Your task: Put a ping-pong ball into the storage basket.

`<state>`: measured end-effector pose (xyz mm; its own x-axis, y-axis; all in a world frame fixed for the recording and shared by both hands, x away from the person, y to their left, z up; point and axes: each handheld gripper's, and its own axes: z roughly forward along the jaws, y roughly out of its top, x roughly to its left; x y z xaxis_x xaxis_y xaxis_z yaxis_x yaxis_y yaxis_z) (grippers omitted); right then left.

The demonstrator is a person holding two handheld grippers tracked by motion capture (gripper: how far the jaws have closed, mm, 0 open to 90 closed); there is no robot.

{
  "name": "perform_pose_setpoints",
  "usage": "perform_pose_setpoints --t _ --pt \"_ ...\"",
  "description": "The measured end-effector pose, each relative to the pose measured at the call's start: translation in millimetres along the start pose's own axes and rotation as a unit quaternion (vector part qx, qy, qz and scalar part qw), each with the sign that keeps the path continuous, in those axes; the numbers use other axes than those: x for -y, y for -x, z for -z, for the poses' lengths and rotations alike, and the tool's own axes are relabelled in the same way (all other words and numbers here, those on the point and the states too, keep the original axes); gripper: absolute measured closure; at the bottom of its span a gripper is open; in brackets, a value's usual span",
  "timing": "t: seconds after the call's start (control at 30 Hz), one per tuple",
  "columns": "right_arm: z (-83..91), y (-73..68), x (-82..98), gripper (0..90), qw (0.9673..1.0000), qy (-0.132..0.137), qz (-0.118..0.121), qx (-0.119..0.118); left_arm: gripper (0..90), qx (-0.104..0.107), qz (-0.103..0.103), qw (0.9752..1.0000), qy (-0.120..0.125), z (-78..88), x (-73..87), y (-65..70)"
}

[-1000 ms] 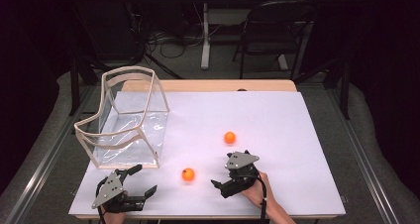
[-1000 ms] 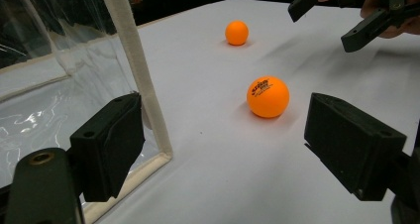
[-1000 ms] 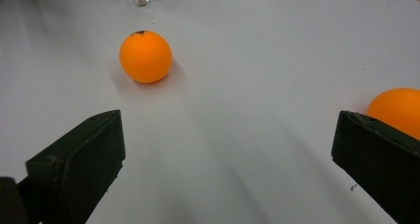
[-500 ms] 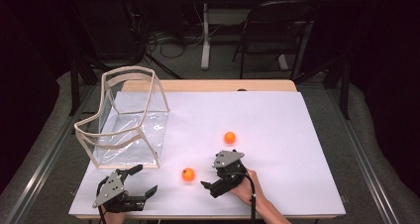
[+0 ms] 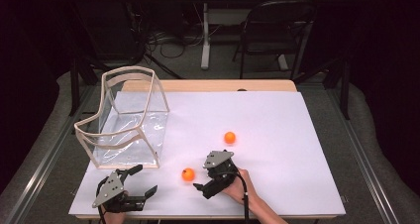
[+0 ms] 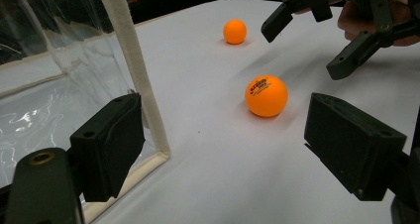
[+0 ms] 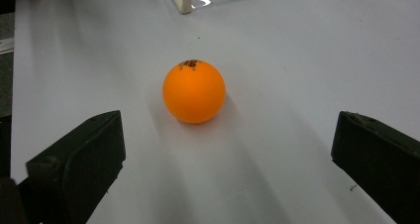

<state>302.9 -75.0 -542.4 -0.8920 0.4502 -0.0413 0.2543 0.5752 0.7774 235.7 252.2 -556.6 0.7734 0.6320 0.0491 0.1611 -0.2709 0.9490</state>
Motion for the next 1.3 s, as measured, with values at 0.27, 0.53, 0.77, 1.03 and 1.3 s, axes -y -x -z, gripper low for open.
perform_pose_setpoints --t 0.27,0.53,0.77,1.03,1.3 --pt "-8.2 -3.6 -7.2 0.0 0.9999 -0.006 0.009 -0.010 15.7 -0.002 -0.001 1.0000 0.001 0.9 -0.1 -0.1" --pt "-14.0 -4.9 -9.9 0.0 0.9997 -0.017 0.009 -0.013 15.7 0.000 0.000 1.0000 0.000 0.4 0.0 0.1" --pt "-20.9 -9.5 -15.8 5.4 0.9992 -0.030 0.023 -0.013 15.7 0.001 0.000 1.0000 0.000 0.3 0.0 0.0" --pt "-27.3 -13.3 -19.2 21.6 0.9987 -0.042 0.027 -0.011 15.7 0.000 0.000 1.0000 0.002 0.7 -0.1 0.0" --pt "-32.7 -15.1 -24.4 36.3 0.9988 -0.042 0.020 -0.017 15.7 0.000 0.005 1.0000 0.005 0.8 -0.1 -1.2"
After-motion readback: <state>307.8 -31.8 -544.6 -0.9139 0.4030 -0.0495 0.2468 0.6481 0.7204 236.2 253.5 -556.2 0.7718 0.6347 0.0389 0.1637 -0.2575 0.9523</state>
